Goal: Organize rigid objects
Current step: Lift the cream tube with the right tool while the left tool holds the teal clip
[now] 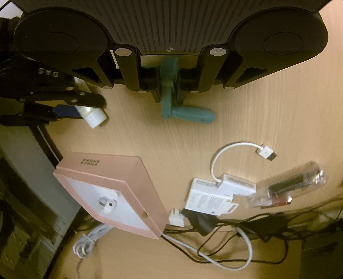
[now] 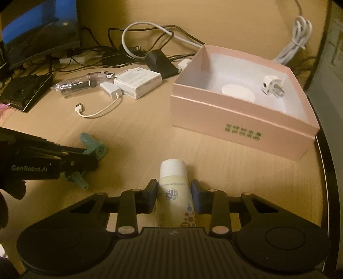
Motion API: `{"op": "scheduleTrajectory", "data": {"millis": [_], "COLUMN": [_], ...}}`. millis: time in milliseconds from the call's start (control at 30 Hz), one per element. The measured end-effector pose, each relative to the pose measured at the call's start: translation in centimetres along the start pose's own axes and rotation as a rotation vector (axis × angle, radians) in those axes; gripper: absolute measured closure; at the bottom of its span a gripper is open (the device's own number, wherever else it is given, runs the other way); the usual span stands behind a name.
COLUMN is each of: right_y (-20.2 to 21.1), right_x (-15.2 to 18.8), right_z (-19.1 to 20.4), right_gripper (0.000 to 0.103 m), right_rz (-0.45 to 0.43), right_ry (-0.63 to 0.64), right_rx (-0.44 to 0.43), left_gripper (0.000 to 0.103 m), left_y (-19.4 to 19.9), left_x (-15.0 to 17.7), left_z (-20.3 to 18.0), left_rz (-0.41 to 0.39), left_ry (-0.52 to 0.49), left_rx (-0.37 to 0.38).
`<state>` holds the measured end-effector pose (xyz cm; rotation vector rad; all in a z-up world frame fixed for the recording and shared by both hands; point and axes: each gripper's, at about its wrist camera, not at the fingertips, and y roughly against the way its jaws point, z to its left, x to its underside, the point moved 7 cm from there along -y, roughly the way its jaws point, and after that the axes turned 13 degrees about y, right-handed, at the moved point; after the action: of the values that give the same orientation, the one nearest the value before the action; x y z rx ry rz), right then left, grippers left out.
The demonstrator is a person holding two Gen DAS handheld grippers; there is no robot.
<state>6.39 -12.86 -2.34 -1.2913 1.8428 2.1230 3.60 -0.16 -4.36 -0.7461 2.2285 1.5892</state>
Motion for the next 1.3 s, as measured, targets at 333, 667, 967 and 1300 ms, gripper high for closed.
{"op": "scheduleTrajectory", "data": {"millis": [333, 667, 967, 1300], "right_y": [4.4, 10.2, 10.3, 14.7], "right_x": [1.2, 2.5, 4.4, -2.0], "right_z": [-1.3, -2.5, -3.2, -6.6], "right_gripper": [0.070, 0.070, 0.070, 0.070], "right_rz": [-0.040, -0.121, -0.091, -0.258], "right_ry": [-0.092, -0.139, -0.182, -0.207], "right_rx": [0.035, 0.116, 0.131, 0.135], "left_gripper": [0.088, 0.089, 0.089, 0.089], "left_y": [-0.1, 0.1, 0.5, 7.0], "left_x": [0.6, 1.4, 1.7, -8.2], "left_z": [-1.2, -1.9, -2.8, -11.2], "left_rz": [-0.038, -0.049, -0.048, -0.291], "left_ry": [-0.166, -0.221, -0.242, -0.291], "left_rx": [-0.038, 0.000, 0.038, 0.326]}}
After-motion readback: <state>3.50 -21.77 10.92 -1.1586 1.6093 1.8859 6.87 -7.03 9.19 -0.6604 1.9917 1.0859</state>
